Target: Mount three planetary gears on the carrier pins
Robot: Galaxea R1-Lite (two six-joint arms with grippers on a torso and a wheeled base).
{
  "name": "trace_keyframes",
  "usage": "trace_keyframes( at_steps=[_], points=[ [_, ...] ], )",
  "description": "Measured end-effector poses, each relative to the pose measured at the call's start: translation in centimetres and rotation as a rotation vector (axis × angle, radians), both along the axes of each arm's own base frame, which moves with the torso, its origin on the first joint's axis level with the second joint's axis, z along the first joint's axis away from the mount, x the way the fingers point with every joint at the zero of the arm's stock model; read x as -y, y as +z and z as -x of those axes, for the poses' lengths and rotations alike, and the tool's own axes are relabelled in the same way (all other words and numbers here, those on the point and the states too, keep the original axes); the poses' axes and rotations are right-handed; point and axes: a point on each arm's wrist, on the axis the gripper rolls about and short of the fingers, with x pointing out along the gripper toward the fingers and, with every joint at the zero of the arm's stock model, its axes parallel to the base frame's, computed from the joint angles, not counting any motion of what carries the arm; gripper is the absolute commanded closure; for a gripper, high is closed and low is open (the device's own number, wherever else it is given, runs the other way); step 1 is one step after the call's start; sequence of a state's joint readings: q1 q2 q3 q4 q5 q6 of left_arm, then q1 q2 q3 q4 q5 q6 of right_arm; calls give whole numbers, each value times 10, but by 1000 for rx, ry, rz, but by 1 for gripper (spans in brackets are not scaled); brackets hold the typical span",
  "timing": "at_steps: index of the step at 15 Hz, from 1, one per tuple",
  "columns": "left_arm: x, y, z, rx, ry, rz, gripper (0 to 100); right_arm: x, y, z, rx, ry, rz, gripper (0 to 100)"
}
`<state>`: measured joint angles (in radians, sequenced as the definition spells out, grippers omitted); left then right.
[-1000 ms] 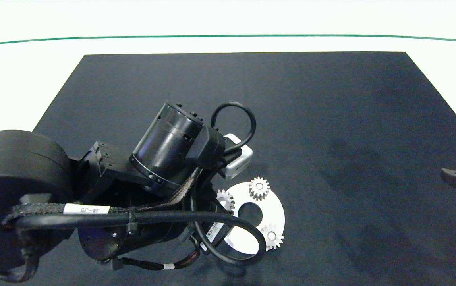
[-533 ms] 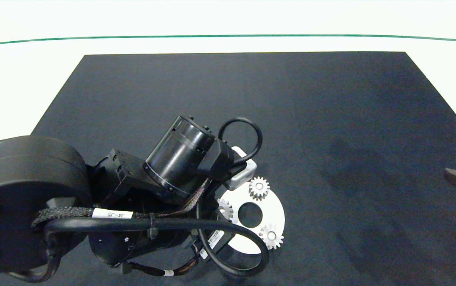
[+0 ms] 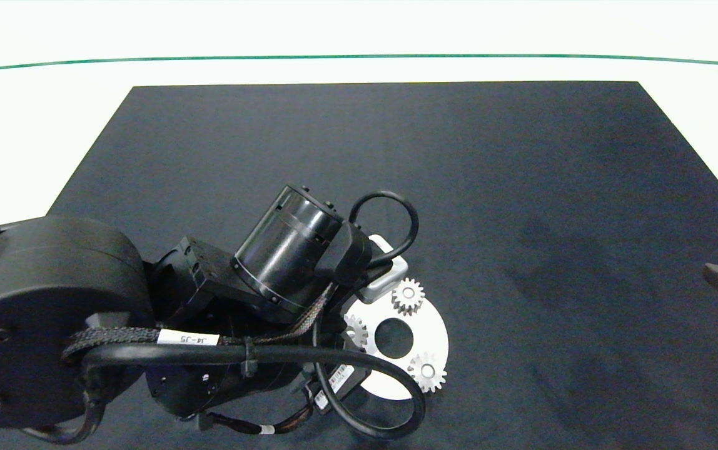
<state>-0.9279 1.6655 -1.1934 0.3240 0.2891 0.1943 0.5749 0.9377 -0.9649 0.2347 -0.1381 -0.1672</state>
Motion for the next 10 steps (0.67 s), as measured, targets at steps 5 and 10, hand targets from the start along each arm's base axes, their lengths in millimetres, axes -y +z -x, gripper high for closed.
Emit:
trace_keyframes(
  at_steps=[5, 10],
  points=[
    [0, -4, -2, 7, -13, -22, 81, 0, -1, -1, -4, 1, 3, 0],
    [3, -9, -4, 7, -25, -49, 81, 0, 0, 0, 0, -1, 0, 0]
  ],
)
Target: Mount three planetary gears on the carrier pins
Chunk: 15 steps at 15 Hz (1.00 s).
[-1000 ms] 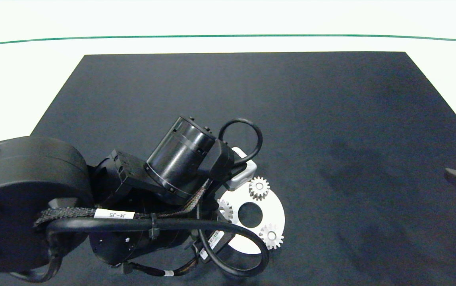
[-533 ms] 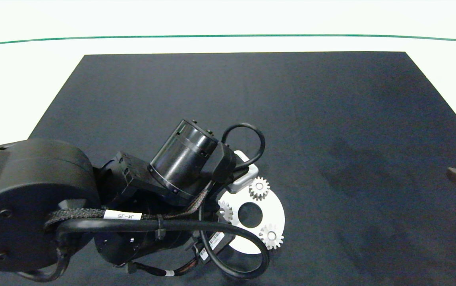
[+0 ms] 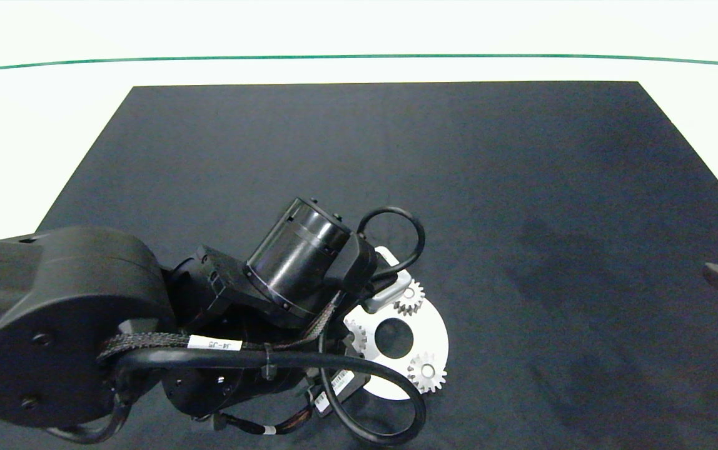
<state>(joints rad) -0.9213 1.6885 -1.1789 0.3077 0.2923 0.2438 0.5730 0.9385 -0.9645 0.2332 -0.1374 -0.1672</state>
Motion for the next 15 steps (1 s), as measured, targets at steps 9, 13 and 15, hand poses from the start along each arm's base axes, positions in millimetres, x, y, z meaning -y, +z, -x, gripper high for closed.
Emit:
trace_keyframes(
  at_steps=[9, 13, 15],
  points=[
    [7, -10, -6, 18, -22, -3, 81, 1, 2, 2, 10, 0, -6, 0],
    [4, -6, -5, 27, -19, 8, 81, 1, 2, 2, 10, 2, -6, 0],
    [3, -3, -3, 33, -19, 16, 81, 1, 2, 2, 10, 2, -7, 0]
  ],
)
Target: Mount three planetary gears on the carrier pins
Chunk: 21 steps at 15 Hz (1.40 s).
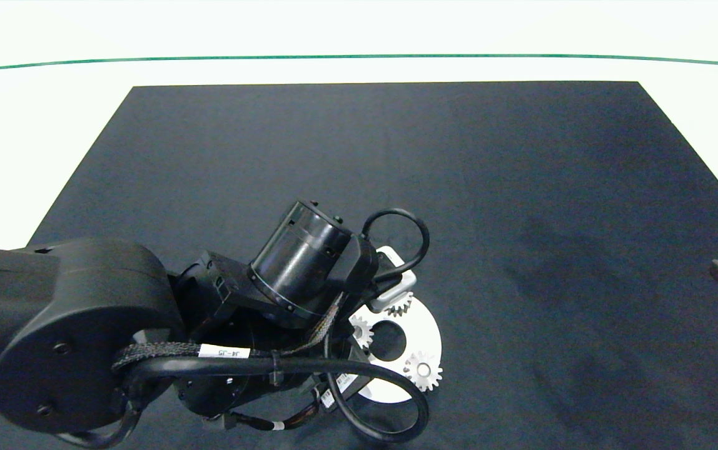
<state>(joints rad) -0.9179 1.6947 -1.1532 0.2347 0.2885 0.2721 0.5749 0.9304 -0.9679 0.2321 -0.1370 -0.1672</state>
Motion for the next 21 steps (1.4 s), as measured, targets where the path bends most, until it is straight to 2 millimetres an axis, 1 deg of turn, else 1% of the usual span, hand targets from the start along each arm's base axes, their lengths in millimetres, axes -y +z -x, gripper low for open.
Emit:
trace_keyframes(
  at_steps=[4, 9, 14, 21],
  points=[
    [-6, 5, 4, 11, 9, 18, 81, 0, 0, 0, 0, 2, 2, 0],
    [-14, 4, 10, 22, 14, 37, 81, -1, -1, -1, -3, 2, 4, 0],
    [-17, -4, 12, 32, 13, 46, 81, -1, -2, -1, -8, 3, 7, 0],
    [-21, -13, 8, 41, 30, 54, 81, -2, -2, -2, -11, 2, 9, 0]
  ],
)
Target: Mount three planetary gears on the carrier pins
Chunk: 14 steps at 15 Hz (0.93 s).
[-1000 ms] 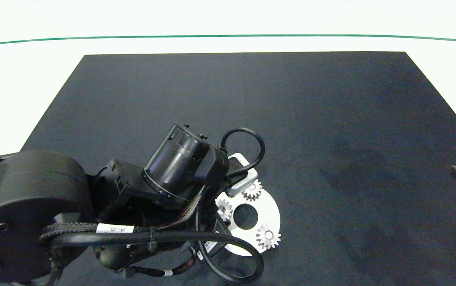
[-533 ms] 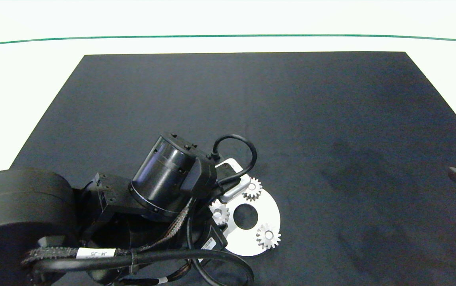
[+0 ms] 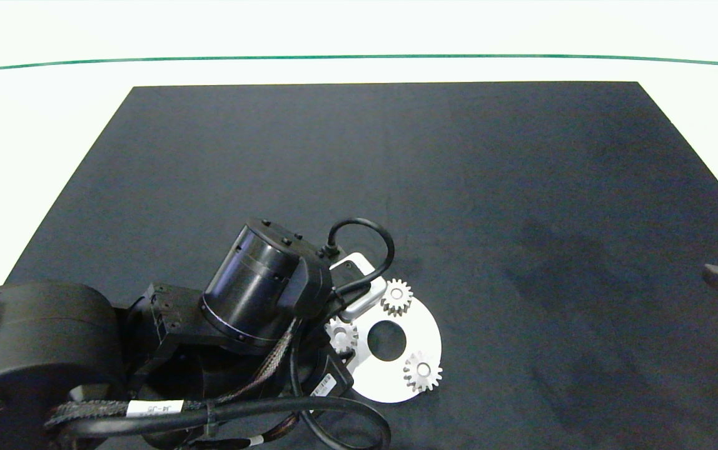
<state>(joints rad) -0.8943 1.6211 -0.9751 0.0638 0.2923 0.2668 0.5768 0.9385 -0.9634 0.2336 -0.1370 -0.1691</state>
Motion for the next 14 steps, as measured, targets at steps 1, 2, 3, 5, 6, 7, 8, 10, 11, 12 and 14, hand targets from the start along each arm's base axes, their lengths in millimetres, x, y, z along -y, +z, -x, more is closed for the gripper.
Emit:
trace_keyframes(
  at_steps=[1, 2, 3, 5, 6, 7, 8, 10, 11, 12, 14],
  points=[
    [-1, -1, 0, -1, 1, -1, 81, 0, 0, 0, 0, 0, 0, 0],
    [-2, -3, 0, -3, 1, -3, 81, 0, 0, 0, 0, 0, 0, 0],
    [-2, -4, 1, -6, 2, -6, 81, 0, 0, 0, 0, 0, 0, 0],
    [-3, -5, 1, -9, 3, -9, 81, 0, 0, 0, 0, 0, 0, 0],
    [-4, -5, 1, -10, 4, -11, 81, 0, 0, 0, 0, 0, 0, 0],
    [-4, -6, 2, -10, 4, -12, 81, 0, 0, 0, -1, 1, 0, 0],
    [-4, -6, 2, -10, 5, -12, 81, 0, 0, 0, 0, 1, 0, 0],
    [-3, -5, 2, -8, -1, -14, 81, 0, 0, 0, 0, 1, 0, 0],
    [-3, -6, 3, -9, -3, -15, 81, 0, 0, 0, 0, 2, 0, 0],
    [-3, -6, 3, -8, -6, -15, 81, 0, 0, 0, 0, 2, 0, 0],
    [-3, -5, 3, -8, -7, -16, 81, 0, 0, 0, 0, 2, 0, 0]
  ],
)
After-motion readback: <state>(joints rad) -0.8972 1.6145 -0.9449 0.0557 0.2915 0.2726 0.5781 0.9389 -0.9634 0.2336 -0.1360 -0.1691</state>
